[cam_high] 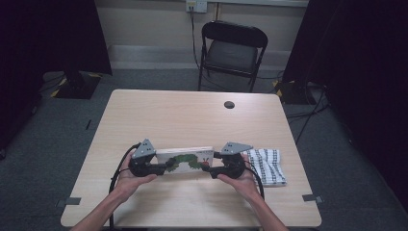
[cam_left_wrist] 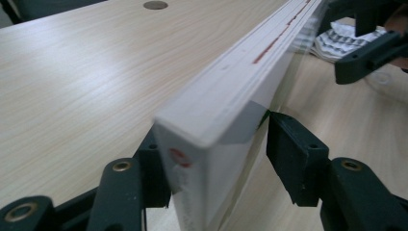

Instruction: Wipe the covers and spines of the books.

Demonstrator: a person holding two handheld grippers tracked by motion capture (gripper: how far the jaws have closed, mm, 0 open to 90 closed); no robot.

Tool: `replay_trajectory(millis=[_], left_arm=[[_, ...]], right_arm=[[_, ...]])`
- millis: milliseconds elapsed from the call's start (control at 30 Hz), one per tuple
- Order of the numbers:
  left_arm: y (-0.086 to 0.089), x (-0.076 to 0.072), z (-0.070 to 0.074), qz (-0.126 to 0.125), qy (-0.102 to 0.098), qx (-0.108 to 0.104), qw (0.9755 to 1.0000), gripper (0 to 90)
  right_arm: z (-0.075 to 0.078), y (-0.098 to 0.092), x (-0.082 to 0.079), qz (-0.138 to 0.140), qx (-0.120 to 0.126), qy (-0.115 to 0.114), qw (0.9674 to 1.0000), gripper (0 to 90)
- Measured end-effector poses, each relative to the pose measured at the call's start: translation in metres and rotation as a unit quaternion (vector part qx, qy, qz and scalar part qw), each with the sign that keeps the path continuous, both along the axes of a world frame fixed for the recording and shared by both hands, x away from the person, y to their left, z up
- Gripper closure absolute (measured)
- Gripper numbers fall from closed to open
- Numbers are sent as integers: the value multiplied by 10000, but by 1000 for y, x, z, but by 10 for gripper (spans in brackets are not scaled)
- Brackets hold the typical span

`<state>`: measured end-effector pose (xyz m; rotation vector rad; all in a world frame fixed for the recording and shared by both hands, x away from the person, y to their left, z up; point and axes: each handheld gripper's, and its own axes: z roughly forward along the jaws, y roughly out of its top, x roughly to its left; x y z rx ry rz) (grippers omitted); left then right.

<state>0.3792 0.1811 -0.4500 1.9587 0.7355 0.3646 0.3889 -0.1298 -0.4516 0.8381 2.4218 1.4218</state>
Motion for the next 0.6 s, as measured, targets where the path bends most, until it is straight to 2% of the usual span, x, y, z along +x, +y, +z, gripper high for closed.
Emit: replay_trajectory(millis=[167, 500, 567, 600], left_arm=[[3, -2, 1, -54, -5, -54, 10000, 446], [5, -3, 0, -70, -15, -98, 9999, 424], [5, -3, 0, -64, -16, -52, 10000, 413], [4, -3, -1, -67, 44, -66, 9999, 402]], right_arm=[[-1, -2, 3, -68, 64, 23, 10000, 377], [-3, -5, 7, -174, 89, 108, 9997, 344], [-3, -6, 8, -174, 99, 126, 9997, 331], [-2, -6, 8, -166, 112, 132, 9997, 329]])
